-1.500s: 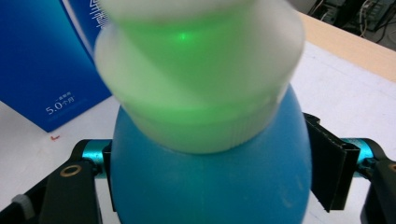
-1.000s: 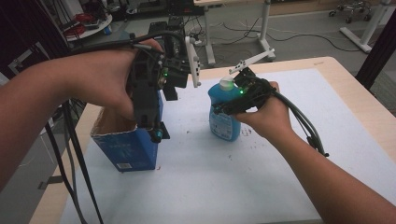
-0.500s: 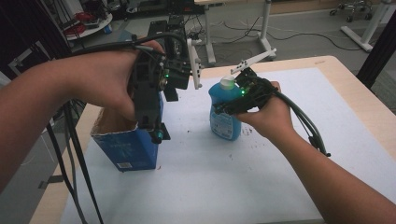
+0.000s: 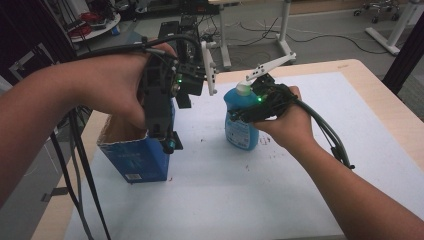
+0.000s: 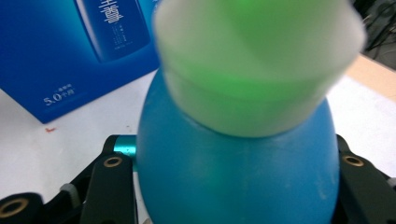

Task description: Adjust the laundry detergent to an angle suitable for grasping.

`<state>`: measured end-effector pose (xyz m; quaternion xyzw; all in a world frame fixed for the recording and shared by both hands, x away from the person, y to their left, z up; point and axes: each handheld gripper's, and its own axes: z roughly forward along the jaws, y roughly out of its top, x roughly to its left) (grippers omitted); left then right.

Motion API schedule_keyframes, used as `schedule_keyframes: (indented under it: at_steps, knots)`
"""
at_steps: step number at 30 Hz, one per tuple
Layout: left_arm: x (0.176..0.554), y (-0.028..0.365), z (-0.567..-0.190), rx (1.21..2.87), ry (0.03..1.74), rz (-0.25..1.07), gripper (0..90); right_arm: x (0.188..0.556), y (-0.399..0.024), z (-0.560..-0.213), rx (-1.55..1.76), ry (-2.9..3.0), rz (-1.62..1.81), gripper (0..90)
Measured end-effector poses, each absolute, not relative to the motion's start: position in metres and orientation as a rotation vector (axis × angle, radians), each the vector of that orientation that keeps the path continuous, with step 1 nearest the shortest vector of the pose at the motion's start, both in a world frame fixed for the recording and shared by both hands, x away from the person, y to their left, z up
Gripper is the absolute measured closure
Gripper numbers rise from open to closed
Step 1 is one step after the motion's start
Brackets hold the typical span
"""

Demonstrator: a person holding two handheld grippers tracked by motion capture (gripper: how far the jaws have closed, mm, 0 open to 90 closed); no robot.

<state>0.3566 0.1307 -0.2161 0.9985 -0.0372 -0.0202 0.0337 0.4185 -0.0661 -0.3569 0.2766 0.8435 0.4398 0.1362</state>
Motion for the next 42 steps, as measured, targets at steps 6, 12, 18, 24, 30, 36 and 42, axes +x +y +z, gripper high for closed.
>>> schedule_keyframes:
  at_steps: [6, 12, 18, 24, 30, 36, 42]
  knots:
    - [0.357, 0.13, -0.216, 3.068, -0.115, -0.062, 1.7, 0.418, -0.066, -0.357, 0.78, 2.436, 1.279, 45.1]
    - [0.356, 0.131, -0.215, 3.067, -0.106, -0.06, 1.7, 0.416, -0.068, -0.355, 0.765, 2.433, 1.283, 45.3]
    - [0.357, 0.131, -0.214, 3.066, -0.101, -0.055, 1.7, 0.414, -0.08, -0.341, 0.739, 2.427, 1.317, 45.4]
    - [0.356, 0.128, -0.214, 3.062, -0.107, -0.054, 1.7, 0.41, -0.087, -0.33, 0.677, 2.468, 1.305, 45.4]
    - [0.354, 0.126, -0.213, 3.064, -0.114, -0.058, 1.7, 0.406, -0.095, -0.326, 0.577, 2.525, 1.336, 45.2]
    - [0.354, 0.126, -0.213, 3.069, -0.106, -0.057, 1.7, 0.402, -0.099, -0.325, 0.481, 2.574, 1.37, 45.2]
    - [0.352, 0.125, -0.213, 3.07, -0.113, -0.058, 1.7, 0.399, -0.099, -0.327, 0.34, 2.629, 1.395, 45.2]
